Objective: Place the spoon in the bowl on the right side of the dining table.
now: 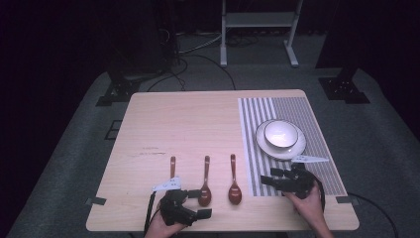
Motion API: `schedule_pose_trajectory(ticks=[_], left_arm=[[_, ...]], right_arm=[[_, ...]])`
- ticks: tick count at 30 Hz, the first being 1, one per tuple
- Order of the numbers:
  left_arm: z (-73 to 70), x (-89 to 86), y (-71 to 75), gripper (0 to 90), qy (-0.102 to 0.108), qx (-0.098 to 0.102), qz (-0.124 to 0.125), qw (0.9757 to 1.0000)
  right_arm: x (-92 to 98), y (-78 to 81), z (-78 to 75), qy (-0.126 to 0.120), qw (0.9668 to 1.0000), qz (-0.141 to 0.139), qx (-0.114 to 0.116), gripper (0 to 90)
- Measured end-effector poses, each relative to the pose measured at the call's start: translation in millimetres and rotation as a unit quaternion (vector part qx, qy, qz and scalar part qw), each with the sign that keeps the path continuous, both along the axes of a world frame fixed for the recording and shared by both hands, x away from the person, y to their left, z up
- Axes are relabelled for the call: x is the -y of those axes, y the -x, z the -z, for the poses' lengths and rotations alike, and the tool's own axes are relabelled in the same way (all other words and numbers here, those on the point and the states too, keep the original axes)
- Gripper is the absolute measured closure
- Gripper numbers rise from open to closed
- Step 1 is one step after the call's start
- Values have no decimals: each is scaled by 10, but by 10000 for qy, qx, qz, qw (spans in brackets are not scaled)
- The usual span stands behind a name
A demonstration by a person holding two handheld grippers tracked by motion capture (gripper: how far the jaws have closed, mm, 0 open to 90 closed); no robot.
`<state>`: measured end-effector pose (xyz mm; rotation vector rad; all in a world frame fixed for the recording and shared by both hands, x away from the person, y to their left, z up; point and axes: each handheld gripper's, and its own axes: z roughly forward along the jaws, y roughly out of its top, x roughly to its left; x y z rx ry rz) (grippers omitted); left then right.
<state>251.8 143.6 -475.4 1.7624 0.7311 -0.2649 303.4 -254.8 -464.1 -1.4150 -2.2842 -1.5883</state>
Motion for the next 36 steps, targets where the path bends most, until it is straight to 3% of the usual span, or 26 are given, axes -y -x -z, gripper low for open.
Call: schedule_pose_trajectory(ticks=[9,15,30,36], left_arm=[[64,124,30,6,-126,-136,243,9995],[141,165,11,6,-482,-265,256,9982],[149,159,0,7,-474,-317,198,9982],[148,160,4,7,-500,-291,209,9981]], right_arm=[[-69,-27,-31,49,9999,-96,18,272],[-135,-41,-50,65,9998,-176,53,272],[-457,-139,-136,199,9981,-580,51,272],[-648,-245,-171,325,9960,-823,-81,272]])
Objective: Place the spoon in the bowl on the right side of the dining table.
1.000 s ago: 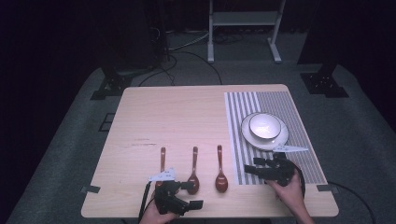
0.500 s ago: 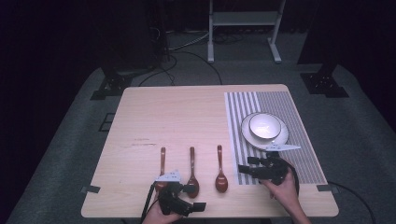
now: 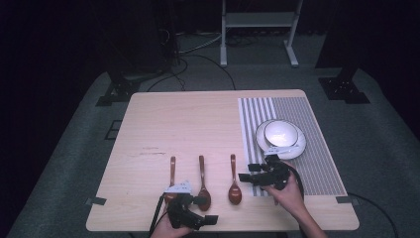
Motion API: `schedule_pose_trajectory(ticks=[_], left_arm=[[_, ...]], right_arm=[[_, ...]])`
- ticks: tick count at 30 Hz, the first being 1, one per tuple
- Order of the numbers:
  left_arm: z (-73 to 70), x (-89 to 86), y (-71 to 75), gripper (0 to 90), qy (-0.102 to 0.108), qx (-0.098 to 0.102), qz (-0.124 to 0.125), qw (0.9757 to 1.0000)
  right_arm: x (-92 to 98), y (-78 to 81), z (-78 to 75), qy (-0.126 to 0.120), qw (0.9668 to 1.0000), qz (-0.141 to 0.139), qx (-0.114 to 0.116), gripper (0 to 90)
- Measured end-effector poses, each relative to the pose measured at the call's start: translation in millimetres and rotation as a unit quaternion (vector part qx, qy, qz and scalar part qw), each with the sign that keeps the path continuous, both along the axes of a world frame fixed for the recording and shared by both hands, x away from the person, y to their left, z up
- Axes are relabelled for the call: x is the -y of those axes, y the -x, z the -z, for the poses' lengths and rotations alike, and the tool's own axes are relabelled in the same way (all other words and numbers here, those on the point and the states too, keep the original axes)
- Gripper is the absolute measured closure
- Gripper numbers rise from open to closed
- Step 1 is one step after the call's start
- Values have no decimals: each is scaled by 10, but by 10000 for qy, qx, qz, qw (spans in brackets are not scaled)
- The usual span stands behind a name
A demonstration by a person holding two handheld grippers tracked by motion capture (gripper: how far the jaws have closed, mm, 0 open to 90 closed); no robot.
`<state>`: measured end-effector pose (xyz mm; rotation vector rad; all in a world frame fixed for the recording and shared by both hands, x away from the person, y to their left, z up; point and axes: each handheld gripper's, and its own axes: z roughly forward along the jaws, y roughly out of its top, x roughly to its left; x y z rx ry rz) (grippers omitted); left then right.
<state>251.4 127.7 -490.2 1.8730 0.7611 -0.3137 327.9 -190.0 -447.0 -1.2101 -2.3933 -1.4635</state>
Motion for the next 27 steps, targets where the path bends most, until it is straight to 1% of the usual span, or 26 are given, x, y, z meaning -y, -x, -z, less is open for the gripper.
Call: schedule_pose_trajectory(ticks=[4,6,8,12,15,17,19,27], left_arm=[[-1,1,0,7,-11,7,6,10000],[-1,2,-1,7,0,-10,0,10000],[-3,3,0,8,-26,22,6,10000],[-6,6,2,7,-50,21,7,10000],[-7,6,1,7,-51,15,11,10000],[-7,6,0,7,-46,4,8,10000],[-7,6,0,7,-49,9,10,10000],[-6,7,1,7,-25,-20,-1,10000]], right_arm=[[-119,-80,-5,31,9998,-163,-93,272],[-167,-119,-11,-4,9996,-219,-167,272],[-213,-159,-17,-39,9994,-261,-219,272],[-287,-231,-27,-106,9989,-313,-322,272],[-356,-296,-28,-100,9985,-361,-396,272],[-378,-314,-27,-98,9985,-372,-395,272],[-444,-368,-32,-101,9981,-410,-455,272],[-624,-470,-19,-50,9972,-545,-513,272]])
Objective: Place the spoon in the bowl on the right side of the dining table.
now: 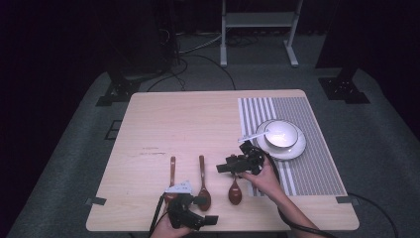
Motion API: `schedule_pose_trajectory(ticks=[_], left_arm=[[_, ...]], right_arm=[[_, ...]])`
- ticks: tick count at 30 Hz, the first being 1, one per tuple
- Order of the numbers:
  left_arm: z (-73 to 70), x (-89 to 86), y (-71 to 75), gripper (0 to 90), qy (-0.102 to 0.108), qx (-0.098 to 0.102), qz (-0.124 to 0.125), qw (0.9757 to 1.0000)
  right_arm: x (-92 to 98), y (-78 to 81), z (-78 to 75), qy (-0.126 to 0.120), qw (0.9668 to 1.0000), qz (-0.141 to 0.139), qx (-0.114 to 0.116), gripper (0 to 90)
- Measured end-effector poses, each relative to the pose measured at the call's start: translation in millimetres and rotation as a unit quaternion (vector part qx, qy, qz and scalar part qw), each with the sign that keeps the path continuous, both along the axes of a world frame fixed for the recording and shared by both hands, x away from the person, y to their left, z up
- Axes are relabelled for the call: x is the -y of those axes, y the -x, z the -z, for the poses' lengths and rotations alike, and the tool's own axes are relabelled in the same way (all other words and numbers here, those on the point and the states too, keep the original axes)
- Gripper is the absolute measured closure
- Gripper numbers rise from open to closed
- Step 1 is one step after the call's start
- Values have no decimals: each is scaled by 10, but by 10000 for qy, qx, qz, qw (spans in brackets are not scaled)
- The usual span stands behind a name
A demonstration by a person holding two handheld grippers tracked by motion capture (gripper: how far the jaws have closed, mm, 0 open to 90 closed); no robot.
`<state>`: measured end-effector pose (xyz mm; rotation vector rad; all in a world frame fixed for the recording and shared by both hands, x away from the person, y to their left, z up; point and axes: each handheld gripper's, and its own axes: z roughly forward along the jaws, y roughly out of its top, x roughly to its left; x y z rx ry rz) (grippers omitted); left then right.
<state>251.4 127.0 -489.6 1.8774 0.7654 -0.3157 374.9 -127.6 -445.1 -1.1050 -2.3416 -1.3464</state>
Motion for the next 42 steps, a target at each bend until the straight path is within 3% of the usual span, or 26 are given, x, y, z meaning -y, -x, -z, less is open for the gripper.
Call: schedule_pose_trajectory(ticks=[14,29,38,39,42], left_arm=[[-1,-3,-3,8,-18,17,22,10000],[-1,-3,-4,8,-17,13,22,10000],[-2,-3,-1,8,-32,26,33,10000],[-2,-4,-1,8,-32,25,34,10000],[-2,-3,-1,8,-40,33,39,10000]], right_arm=[[-396,-169,114,27,9992,-246,-311,272],[-634,-309,240,194,9985,-202,-475,335],[-699,-389,314,224,9974,-43,-684,476],[-693,-398,317,207,9971,4,-734,538],[-683,-410,324,134,9967,55,-799,611]])
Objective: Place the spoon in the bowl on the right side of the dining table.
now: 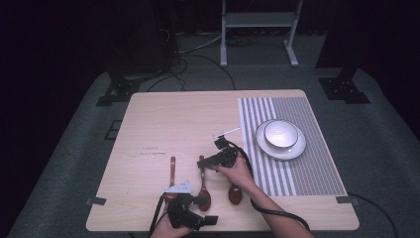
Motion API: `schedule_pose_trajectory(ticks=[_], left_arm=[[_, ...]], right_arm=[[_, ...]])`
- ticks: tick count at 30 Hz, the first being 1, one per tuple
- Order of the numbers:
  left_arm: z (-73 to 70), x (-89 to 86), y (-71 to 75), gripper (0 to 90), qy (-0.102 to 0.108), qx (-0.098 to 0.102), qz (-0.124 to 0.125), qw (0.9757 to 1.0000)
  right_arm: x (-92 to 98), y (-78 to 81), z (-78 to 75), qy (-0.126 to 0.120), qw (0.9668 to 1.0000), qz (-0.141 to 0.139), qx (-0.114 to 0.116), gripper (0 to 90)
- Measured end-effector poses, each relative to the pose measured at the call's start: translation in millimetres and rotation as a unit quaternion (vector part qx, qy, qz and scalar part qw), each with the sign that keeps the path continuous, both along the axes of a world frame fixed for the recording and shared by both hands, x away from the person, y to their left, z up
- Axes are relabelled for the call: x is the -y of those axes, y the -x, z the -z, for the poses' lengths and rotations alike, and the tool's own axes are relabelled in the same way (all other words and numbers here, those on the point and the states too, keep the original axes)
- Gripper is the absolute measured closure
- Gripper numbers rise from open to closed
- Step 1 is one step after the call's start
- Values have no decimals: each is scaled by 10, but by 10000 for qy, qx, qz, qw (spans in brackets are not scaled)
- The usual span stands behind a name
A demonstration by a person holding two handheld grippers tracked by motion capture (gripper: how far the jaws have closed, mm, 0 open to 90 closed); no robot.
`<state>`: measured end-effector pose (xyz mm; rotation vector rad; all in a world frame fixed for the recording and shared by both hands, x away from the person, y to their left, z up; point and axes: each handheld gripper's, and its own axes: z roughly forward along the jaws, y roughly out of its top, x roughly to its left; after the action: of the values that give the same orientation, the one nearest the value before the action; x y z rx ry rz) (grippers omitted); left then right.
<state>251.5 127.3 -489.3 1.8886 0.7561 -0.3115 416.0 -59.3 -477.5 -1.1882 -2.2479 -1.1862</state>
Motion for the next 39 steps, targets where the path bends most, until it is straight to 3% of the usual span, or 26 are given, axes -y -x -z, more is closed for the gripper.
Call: schedule_pose_trajectory(ticks=[3,14,25,31,39], left_arm=[[0,0,1,8,6,-6,-8,10000],[0,-3,3,8,11,23,1,10000],[-16,-4,12,7,114,127,24,9999],[-56,-38,9,7,267,208,-39,9994],[-63,-54,7,7,291,230,-114,9992]], right_arm=[[18,-9,2,-85,9999,44,-56,677],[61,-1,-47,-571,9979,89,-291,748],[149,-6,-96,-1166,9916,137,-541,835],[279,-18,-152,-1266,9904,208,-506,836],[545,-36,-244,-1397,9881,491,-413,836]])
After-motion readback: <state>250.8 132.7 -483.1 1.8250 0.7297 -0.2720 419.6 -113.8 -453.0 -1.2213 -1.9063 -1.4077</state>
